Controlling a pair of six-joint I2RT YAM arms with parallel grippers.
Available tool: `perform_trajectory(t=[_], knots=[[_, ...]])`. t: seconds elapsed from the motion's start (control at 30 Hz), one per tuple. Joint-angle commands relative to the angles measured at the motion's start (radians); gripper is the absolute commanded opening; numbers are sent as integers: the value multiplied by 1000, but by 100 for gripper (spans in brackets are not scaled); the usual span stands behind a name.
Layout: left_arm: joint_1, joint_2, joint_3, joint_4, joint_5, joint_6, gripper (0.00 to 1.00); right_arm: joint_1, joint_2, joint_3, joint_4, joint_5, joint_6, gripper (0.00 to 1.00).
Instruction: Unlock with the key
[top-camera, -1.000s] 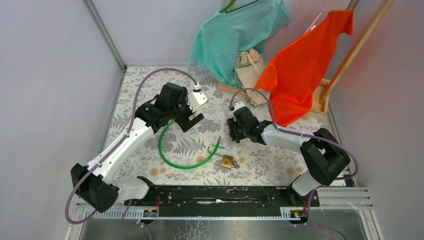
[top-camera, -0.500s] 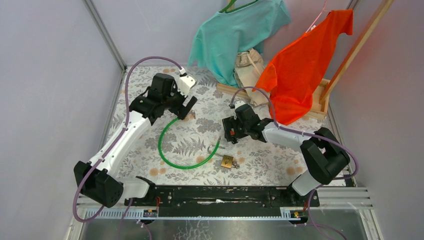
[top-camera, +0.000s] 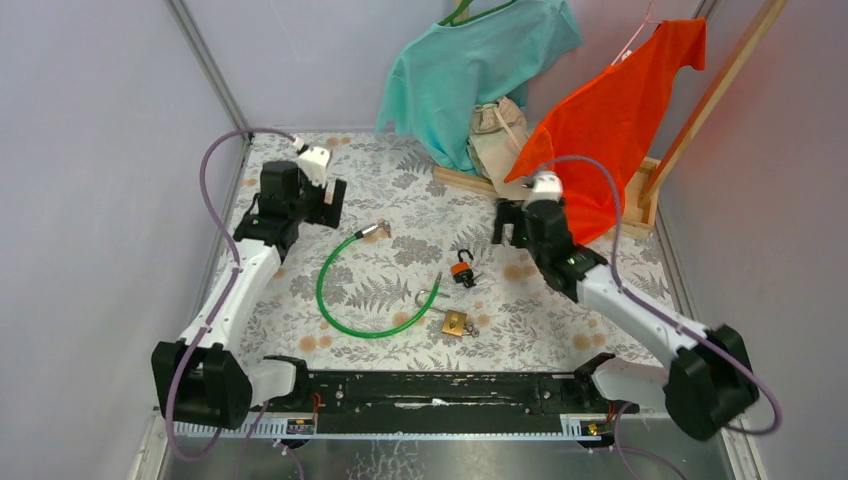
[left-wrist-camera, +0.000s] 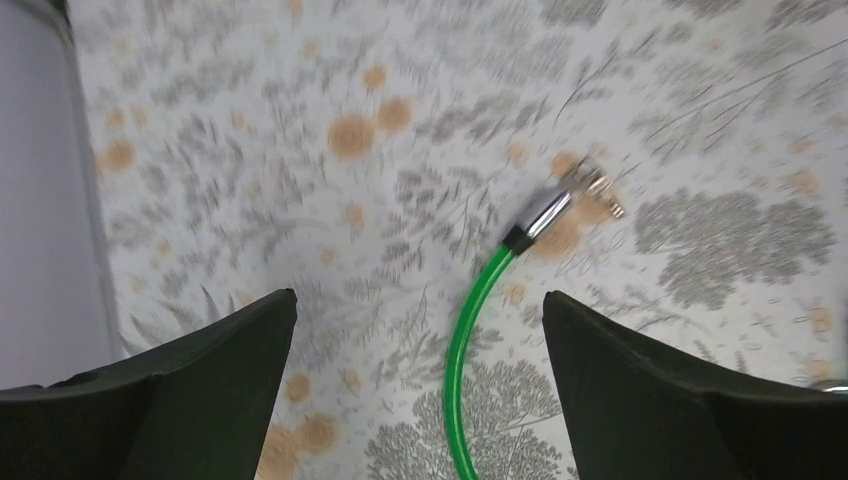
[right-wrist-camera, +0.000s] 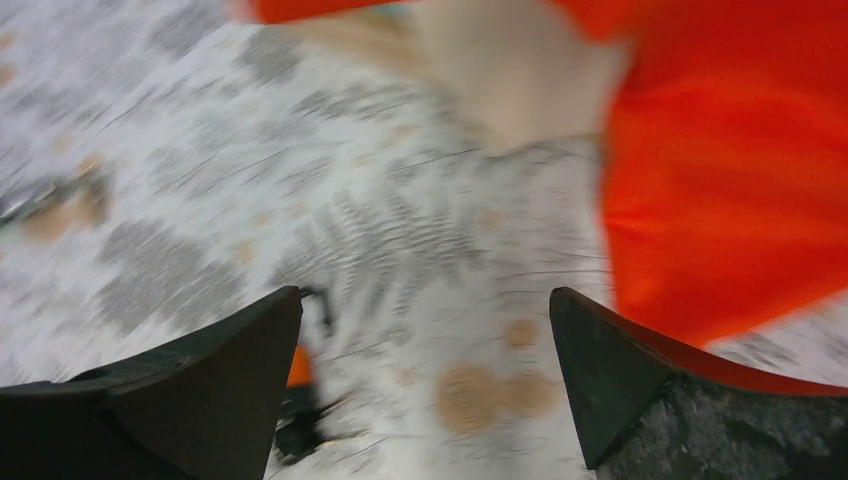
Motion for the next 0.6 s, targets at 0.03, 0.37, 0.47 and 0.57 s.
perform_trajectory(t=[0.03,0.37,0.47,0.57], knots=[[92,-2,-292,380,65,-131,100,-71,-214,-301,347,494,12,99],[102,88,-698,1024,-25,-190,100,-237,-205,-536,624,669,-67,99],[103,136,-723,1116,-44,-207,100,-283,-135,-568,767,668,-97,99],[106,158,-714,1139,-56,-230,100,-330,-68,-589,869,600,-109,99]])
